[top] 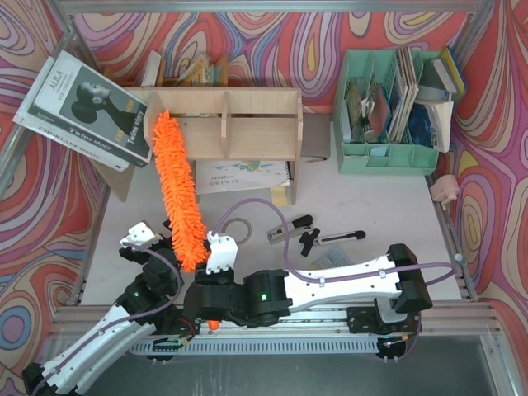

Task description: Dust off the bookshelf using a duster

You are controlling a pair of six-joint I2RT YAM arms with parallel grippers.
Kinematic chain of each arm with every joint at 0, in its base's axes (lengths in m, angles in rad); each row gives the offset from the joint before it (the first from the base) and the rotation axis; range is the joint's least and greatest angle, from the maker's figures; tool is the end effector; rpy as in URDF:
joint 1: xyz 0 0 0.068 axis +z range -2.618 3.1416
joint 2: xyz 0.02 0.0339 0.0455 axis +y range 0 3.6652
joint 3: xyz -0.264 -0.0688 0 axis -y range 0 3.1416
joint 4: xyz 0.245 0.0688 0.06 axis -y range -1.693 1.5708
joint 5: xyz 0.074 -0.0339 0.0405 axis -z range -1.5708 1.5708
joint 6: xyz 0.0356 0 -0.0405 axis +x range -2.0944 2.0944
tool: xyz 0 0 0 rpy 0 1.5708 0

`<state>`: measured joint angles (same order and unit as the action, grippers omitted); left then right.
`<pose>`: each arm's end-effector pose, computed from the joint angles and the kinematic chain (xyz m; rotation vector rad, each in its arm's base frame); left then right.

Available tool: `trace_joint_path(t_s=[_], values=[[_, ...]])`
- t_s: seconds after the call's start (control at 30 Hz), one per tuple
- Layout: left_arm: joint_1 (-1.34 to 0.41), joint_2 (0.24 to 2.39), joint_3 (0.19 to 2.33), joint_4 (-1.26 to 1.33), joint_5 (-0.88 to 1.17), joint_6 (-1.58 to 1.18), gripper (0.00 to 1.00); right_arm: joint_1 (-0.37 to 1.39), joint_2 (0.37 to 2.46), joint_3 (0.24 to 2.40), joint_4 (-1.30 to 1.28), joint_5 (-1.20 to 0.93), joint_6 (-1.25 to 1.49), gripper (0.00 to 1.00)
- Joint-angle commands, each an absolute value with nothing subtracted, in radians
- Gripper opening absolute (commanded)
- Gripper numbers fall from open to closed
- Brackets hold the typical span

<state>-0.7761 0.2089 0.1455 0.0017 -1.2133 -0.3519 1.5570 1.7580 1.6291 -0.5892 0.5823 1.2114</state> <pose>0.0921 -0.0437 0.2073 -0.5702 1.4880 0.1120 0.0251 0.3976 0.3326 -0.0863 2.3002 0.8912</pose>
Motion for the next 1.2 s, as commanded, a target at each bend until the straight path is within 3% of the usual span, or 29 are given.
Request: trace_joint_path(t_s=[0.0,0.2,0.77,1.17], values=[[-0.773,0.203,0.139,0.002,-1.231,-0.36,0.98,1.579,1.759,1.656,-0.498,0.613,1.1,0.0],[-0.773,0.205,0.14,0.003,-1.23,-0.36,0.98,1.627,1.723,1.633,-0.463,0.721,1.07,0.0],[-0.773,0.207,0.139,0.005,-1.229,-0.36,0.99,1.627,1.638,1.533,-0.793,0.844,1.547,0.0],[-0.773,0.209,0.14,0.005,-1.23,-0.36,0.98,1.663,1.595,1.525,-0.747,0.942,1.512,0.0]])
